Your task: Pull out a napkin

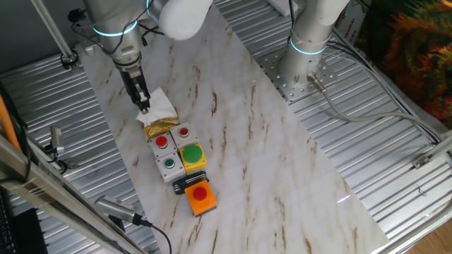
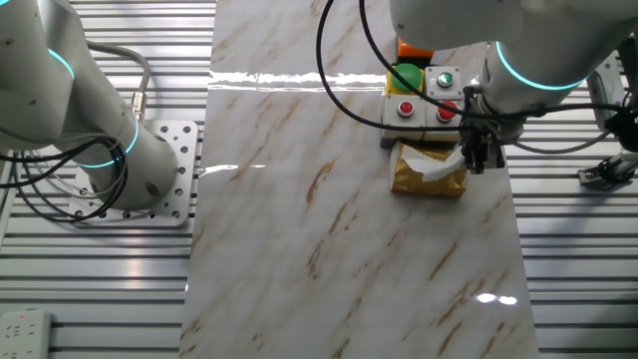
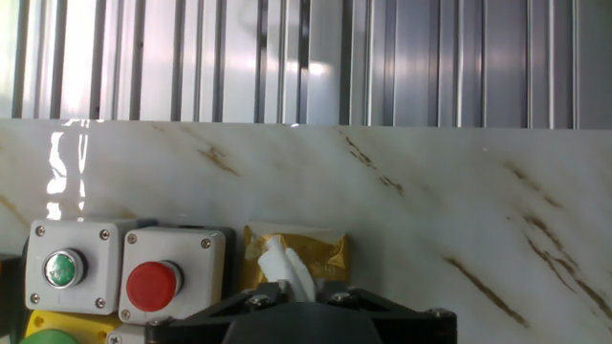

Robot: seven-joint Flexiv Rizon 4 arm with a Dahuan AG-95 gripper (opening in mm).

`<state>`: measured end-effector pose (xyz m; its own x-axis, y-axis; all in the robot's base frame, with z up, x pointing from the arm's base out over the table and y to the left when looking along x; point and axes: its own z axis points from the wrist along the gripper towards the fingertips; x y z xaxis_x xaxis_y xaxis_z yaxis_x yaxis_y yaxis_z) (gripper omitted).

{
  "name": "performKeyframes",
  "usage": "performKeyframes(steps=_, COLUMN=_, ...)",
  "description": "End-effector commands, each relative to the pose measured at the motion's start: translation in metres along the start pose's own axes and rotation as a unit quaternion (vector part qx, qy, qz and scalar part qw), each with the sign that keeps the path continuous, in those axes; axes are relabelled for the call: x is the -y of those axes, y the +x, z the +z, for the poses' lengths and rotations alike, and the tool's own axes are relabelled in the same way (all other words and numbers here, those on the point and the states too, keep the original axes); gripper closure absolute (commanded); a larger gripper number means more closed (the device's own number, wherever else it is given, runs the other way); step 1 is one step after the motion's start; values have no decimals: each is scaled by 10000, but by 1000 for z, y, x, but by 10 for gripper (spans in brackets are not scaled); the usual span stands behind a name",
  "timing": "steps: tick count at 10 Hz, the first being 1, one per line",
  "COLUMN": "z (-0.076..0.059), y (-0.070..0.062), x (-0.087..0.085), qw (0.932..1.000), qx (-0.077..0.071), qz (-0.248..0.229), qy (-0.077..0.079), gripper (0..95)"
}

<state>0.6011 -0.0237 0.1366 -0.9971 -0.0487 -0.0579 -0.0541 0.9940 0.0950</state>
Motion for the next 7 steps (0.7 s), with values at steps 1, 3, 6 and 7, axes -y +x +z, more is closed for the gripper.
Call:
performKeyframes(steps=1, z=0, y=0, x=0, qw=10000, qx=-4, qz=-14, qy=-3, gripper=950)
performKeyframes(steps=3, z=0, y=0, x=0, qw=10000, qx=-11, qz=-17, qy=-4, gripper=950)
performKeyframes(steps=6, z=-2, y=-2, x=-1, qw=10000, qx=-70, qz=59, qy=23, gripper=950)
performKeyframes(steps=7, z=-5, y=-4, x=-1, qw=9999, qx=-101, qz=83, qy=22, gripper=950)
